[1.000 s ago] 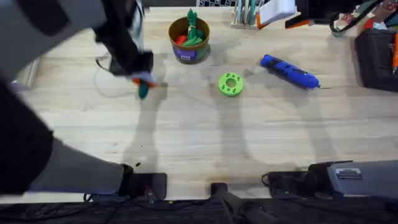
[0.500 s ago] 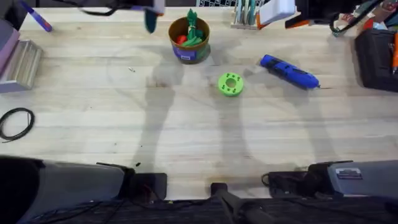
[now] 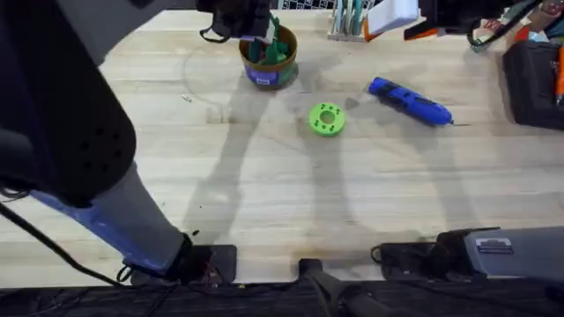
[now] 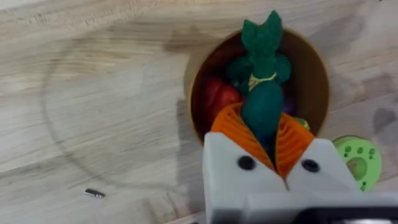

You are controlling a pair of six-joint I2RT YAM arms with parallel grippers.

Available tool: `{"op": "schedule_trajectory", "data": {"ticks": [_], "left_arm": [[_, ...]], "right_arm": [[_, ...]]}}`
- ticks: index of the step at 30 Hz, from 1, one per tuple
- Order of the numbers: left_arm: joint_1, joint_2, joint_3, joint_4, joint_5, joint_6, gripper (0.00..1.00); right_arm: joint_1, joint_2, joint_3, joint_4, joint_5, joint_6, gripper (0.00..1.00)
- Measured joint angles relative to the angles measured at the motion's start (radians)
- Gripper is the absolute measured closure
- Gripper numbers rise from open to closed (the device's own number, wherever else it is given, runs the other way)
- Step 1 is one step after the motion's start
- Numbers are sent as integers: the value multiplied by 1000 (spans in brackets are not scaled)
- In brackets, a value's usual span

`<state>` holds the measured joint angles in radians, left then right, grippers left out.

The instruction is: Pick up the gripper from the table and insert it into the empty holder that is missing its gripper. Then pick up a screw, insert it into the mounting hole, and use the screwdriver to tighten it. Finally, clean up the table by picking up the vegetable and placing it into the bucket.

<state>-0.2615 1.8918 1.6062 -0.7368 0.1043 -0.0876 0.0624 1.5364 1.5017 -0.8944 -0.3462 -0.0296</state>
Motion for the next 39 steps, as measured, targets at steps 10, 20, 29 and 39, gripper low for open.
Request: {"op": "schedule_trajectory", "data": {"ticks": [10,20,29,39], "left_arm": [[0,-17,1,-8,0,-2,78],[0,-178,3,-152,0,-3,14],[0,-479,18,-476,-57,14,14],[0,-803,-305,-477,-80,15,13]], "right_arm": [[0,0,0,0,0,0,9],[0,0,0,-1,0,0,10],[0,0,0,-105,0,0,9],[0,-12,0,-195,0,0,10]]}}
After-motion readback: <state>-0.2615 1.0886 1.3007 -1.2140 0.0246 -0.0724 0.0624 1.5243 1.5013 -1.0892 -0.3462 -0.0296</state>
